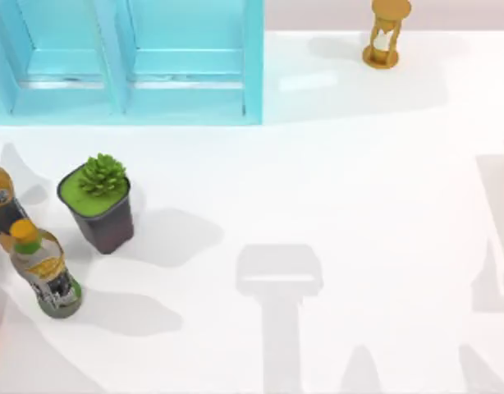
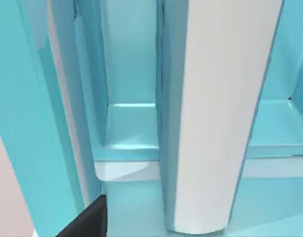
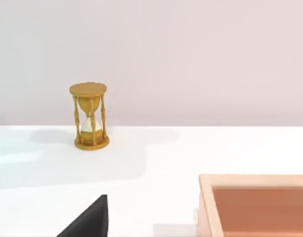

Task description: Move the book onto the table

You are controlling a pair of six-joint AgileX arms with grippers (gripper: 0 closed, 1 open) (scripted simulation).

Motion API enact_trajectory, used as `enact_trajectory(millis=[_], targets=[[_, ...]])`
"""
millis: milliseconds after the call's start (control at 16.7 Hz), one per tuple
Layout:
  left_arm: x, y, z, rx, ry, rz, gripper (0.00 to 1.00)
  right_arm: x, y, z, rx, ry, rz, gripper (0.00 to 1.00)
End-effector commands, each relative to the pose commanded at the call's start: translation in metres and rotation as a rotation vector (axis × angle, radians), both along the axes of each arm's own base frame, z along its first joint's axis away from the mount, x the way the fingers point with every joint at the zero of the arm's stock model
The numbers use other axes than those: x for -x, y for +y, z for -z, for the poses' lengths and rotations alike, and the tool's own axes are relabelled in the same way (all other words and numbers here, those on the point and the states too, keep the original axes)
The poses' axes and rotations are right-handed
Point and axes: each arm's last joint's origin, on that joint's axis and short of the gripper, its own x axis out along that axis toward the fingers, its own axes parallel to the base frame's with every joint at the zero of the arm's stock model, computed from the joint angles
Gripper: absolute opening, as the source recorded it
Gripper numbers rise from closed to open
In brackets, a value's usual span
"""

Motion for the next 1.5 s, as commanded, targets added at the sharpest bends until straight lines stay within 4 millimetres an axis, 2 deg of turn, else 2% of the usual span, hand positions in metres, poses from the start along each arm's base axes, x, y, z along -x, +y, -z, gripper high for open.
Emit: enact_trajectory(millis=[360,660,960,1080,1320,1500], targets=[[-0.004,-0.002,0.001,0.001,0.003,0.001,1.0,0.0,0.0,0.0,0.0,0.0,0.0,1.0],[-0.045,0.002,0.012,0.0,0.0,0.0,1.0,0.0,0.0,0.0,0.0,0.0,0.0,1.0],[-0.089,-0.003,0.026,-0.001,-0.001,0.0,1.0,0.0,0.0,0.0,0.0,0.0,0.0,1.0],[-0.095,-0.004,0.029,0.0,0.0,0.0,1.0,0.0,0.0,0.0,0.0,0.0,0.0,1.0],[-0.096,-0.004,0.029,0.0,0.0,0.0,1.0,0.0,0.0,0.0,0.0,0.0,0.0,1.0],[-0.096,-0.004,0.029,0.0,0.0,0.0,0.77,0.0,0.0,0.0,0.0,0.0,0.0,1.0]])
